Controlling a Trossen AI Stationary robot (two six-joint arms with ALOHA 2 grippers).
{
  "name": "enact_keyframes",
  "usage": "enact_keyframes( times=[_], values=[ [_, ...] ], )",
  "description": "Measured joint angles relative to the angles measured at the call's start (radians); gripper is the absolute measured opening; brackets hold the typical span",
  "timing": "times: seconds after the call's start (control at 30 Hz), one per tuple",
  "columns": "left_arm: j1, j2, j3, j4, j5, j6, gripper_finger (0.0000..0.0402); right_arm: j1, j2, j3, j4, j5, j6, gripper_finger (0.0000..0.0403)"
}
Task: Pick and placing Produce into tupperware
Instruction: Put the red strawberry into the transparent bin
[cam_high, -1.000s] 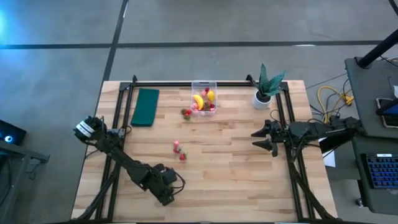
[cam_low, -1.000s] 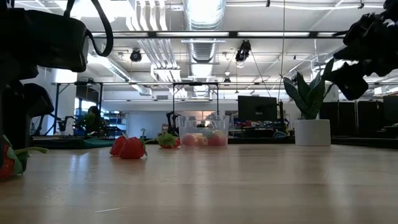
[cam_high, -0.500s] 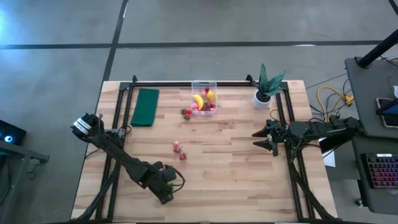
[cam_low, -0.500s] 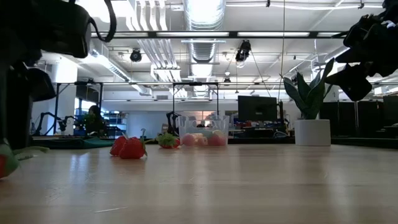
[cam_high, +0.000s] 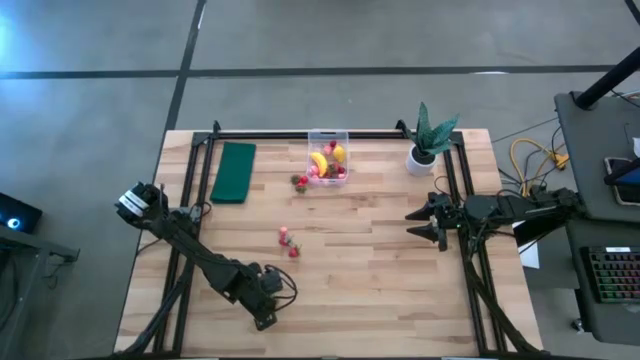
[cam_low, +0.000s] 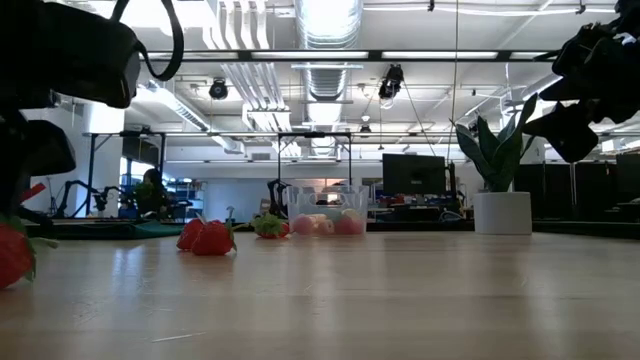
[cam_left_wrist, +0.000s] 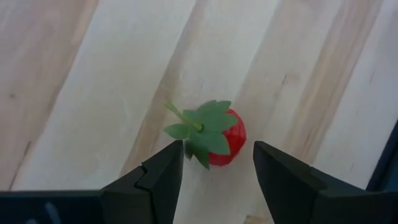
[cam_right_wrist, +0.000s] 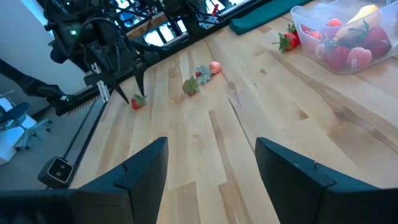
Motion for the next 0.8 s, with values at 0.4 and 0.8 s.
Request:
enact_keyframes(
  times=[0.4,0.8],
  values=[
    [0.034,0.000,-0.024,0.010,-0.004,-0.130,0.0242,0.000,0.000,0.000,0.000,0.000,0.000,0.0233],
    [0.039,0.000,-0.032,0.010,-0.028,-0.128,0.0248,0.000,0.000,0.000,0.000,0.000,0.000,0.0233]
  ],
)
